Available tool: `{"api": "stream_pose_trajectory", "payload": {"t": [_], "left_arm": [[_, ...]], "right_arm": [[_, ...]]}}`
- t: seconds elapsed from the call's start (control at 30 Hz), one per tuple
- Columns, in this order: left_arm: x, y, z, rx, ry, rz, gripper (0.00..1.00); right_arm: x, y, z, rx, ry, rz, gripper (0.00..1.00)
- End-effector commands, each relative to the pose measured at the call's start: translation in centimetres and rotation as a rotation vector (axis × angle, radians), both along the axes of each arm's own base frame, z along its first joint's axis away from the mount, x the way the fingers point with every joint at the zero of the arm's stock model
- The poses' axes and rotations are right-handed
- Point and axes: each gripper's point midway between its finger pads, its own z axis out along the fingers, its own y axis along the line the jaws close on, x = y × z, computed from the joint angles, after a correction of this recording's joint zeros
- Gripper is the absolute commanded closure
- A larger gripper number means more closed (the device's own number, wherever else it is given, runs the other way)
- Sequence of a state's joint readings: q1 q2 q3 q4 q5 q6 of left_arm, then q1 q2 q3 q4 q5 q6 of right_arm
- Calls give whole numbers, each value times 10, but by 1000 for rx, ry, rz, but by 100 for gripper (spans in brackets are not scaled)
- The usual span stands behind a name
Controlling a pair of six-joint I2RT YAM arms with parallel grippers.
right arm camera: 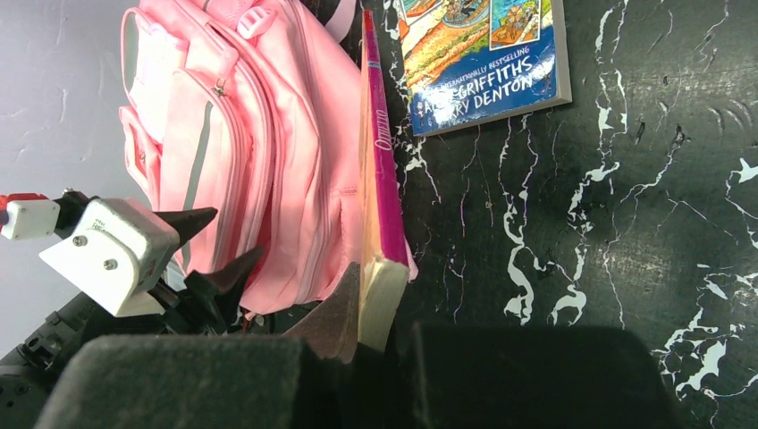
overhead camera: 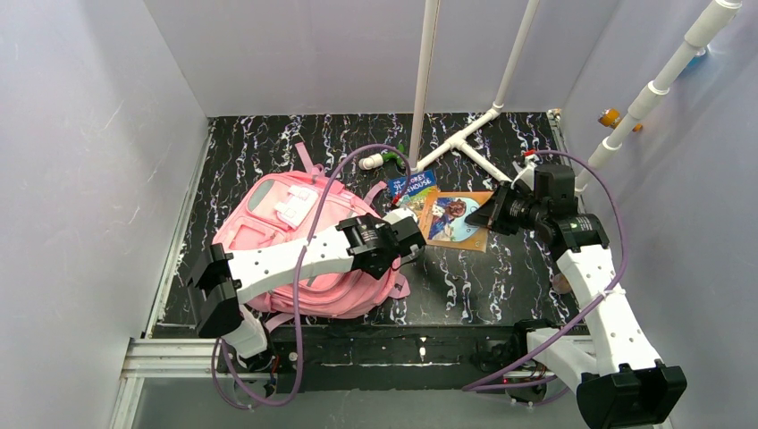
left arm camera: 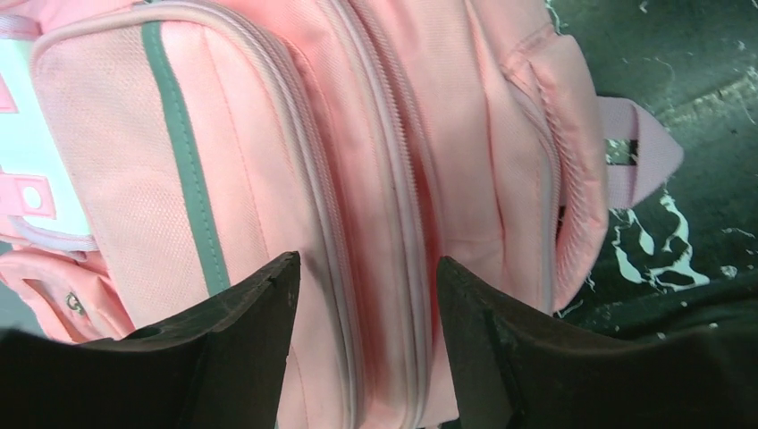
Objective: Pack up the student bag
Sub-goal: Place the book in the student bag.
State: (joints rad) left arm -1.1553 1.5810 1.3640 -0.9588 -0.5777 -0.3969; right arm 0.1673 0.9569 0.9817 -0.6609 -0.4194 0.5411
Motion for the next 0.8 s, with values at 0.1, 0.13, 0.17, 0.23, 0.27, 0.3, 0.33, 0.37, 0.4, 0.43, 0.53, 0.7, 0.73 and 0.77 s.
{"api": "stream_pose_trajectory", "payload": {"t": [0.1,0.13,0.17,0.23,0.27,0.3,0.33,0.37,0.4,0.43,0.53,0.7,0.73,0.77], "left_arm": [[11,10,6,77,-80,12,55],[11,11,4,84,-78,14,55],[12,14,2,95,-81,16,55],[13,17,0,111,-89,17,54],[13,17,0,114,-90,16,52],[12,18,-1,118,-89,13,48],[13,18,-2,125,-87,9,45],[13,19,-2,133,-90,7,44],[14,21,-3,145,-96,7,44],[15,22,-3,153,-100,4,43],[15,21,-8,164,-95,-11,41],[17,23,-8,191,-103,-20,55],[18,24,-7,200,-109,-24,63],[19,26,-6,210,-115,-24,74]], "right_arm": [[-2,3,6,16,-31,31,99],[-2,3,5,21,-28,31,99],[-2,5,6,31,-24,38,99],[-3,9,5,54,-18,54,99],[-3,11,5,61,-16,59,99],[-4,11,4,66,-11,65,99],[-5,13,4,73,-10,73,99],[-6,15,4,81,-9,87,99],[-7,17,5,93,-9,101,99],[-9,19,5,104,-2,109,99],[-11,23,5,132,0,129,99],[-13,25,4,148,4,140,99],[-14,26,5,157,4,146,99],[-15,28,6,168,4,153,99]]}}
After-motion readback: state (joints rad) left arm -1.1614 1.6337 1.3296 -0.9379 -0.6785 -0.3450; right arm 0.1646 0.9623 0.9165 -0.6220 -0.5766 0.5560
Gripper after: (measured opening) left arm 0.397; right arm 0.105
